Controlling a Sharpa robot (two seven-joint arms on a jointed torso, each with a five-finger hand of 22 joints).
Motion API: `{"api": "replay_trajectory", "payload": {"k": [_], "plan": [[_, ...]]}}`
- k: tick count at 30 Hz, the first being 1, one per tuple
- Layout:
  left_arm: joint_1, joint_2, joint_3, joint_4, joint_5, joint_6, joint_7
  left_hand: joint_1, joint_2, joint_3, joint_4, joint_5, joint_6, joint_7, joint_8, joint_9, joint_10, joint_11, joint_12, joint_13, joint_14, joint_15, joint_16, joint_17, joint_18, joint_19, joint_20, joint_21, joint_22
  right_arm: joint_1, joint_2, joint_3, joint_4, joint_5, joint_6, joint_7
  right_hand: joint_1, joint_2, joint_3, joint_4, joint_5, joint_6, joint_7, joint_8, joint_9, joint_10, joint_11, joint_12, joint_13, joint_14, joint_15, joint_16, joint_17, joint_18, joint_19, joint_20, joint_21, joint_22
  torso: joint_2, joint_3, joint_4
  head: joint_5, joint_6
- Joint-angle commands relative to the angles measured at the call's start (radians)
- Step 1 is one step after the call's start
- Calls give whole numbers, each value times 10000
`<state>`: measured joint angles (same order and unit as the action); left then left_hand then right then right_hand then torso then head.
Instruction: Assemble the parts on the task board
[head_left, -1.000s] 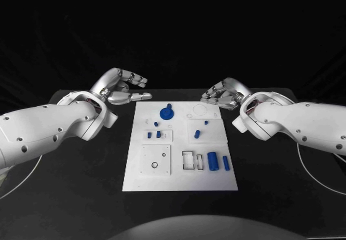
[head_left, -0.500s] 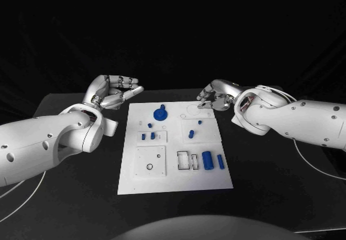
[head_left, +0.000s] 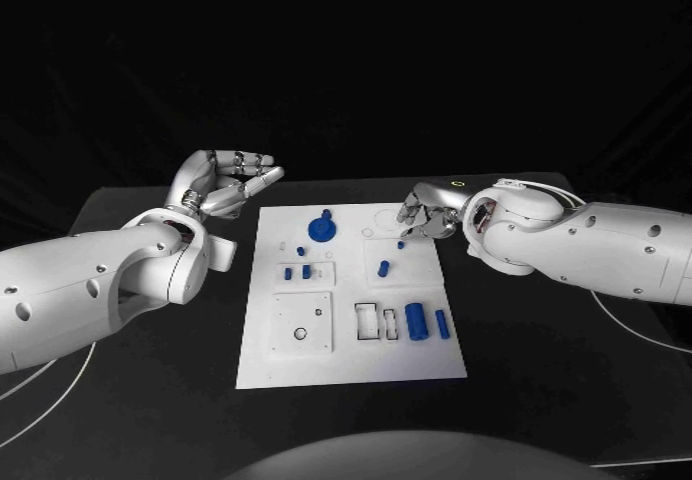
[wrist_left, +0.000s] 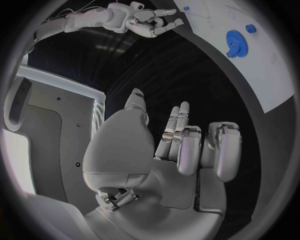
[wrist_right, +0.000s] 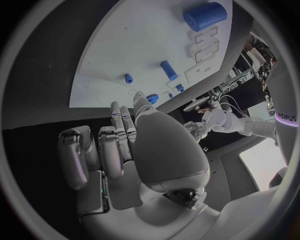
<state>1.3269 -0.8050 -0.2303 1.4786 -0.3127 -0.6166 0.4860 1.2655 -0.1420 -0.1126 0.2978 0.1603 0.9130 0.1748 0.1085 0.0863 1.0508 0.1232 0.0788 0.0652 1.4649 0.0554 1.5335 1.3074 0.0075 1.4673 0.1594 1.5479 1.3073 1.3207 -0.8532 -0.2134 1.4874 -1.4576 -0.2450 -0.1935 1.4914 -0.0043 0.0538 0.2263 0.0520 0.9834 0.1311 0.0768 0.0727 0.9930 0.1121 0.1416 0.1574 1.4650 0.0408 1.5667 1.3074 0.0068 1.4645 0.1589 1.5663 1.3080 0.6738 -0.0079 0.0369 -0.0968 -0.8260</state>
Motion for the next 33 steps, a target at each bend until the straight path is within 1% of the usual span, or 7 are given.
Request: {"api": "replay_trajectory", "payload": {"k": [1, 5, 6, 10, 16, 24, 33], "plan": [[-3, 21, 5, -1, 130, -80, 144, 18, 145, 68, -4, -68, 56, 11, -29, -17, 62, -25, -31, -6, 742, -24, 19, 1873, 8, 767, -1, -58, 2526, -44, 54, 3, -38, -578, 666, -335, 29, -5, -61, 14, -51, 21, 26, -49, -16, 10, -82, -68, -27, 1058, -70, 41, 2634, -68, 1063, -98, 45, 2628, 7, -4, -1, 27, 5], [-4, 19, 5, -6, 131, -84, 138, 19, 149, 70, -4, -69, 56, 11, -29, -17, 62, -25, -31, -6, 741, -24, 19, 1872, 8, 767, -1, -58, 2526, -75, 97, 3, -53, -616, 781, -362, 32, 7, -80, 30, -51, 52, 5, -45, -13, 74, -108, -76, -75, 1058, -107, 41, 2634, -68, 1063, -139, 45, 2628, 12, -6, -4, 37, -1], [-5, 18, 5, -8, 131, -85, 138, 30, 197, 99, -6, -78, 61, 10, -33, -18, 68, -27, -34, -5, 746, -25, 24, 1883, 7, 770, -2, -54, 2527, -82, 112, 3, -63, -621, 815, -376, 32, 8, -82, 31, -51, 56, 2, -44, -13, 81, -112, -77, -81, 1058, -112, 41, 2634, -68, 1063, -144, 45, 2628, 12, -4, -8, 47, -14], [-5, 19, 5, -16, 131, -91, 130, 38, 231, 118, -9, -84, 63, 9, -36, -19, 72, -27, -36, -5, 756, -26, 36, 1907, 1, 788, -2, -36, 2535, -118, 194, 3, -125, -657, 1018, -466, 49, 4, -104, 36, -51, 81, -26, -45, -12, 144, -143, -90, -133, 1058, -153, 41, 2634, -68, 1063, -186, 45, 2628, 9, -12, -5, 33, -27], [-5, 17, 4, -19, 131, -98, 123, 48, 267, 138, -10, -90, 67, 7, -39, -19, 79, -29, -36, -4, 764, -28, 44, 1924, -3, 803, -3, -20, 2541, -180, 294, 2, -177, -861, 1271, -640, 183, 16, -111, 0, -51, 174, -111, -30, -4, 326, -254, -118, -267, 1058, -275, 41, 2634, -68, 1063, -302, 45, 2628, 14, -6, -2, 40, -16], [-5, 16, 4, -32, 131, -105, 110, 56, 312, 161, -12, -95, 71, 6, -42, -20, 88, -31, -36, -3, 773, -30, 54, 1944, -9, 822, -5, 0, 2548, -213, 350, 2, -146, -1346, 1160, -649, 460, 84, -17, -67, -49, 476, -263, 70, 37, 751, -434, -100, -435, 1058, -430, 41, 2634, -68, 1063, -449, 45, 2628, 15, -2, -1, 65, -38], [-5, 5, 4, -36, 131, -109, 96, 76, 398, 203, -18, -98, 77, 3, -49, -21, 100, -33, -39, -3, 780, -33, 62, 1960, -12, 833, -7, 11, 2553, -226, 428, 3, -139, -1509, 1312, -744, 523, 94, 9, -12, -47, 622, -314, 93, 44, 977, -508, -158, -592, 1058, -513, 41, 2634, -68, 1063, -541, 45, 2628, 9, -9, 5, 65, -61]]}}
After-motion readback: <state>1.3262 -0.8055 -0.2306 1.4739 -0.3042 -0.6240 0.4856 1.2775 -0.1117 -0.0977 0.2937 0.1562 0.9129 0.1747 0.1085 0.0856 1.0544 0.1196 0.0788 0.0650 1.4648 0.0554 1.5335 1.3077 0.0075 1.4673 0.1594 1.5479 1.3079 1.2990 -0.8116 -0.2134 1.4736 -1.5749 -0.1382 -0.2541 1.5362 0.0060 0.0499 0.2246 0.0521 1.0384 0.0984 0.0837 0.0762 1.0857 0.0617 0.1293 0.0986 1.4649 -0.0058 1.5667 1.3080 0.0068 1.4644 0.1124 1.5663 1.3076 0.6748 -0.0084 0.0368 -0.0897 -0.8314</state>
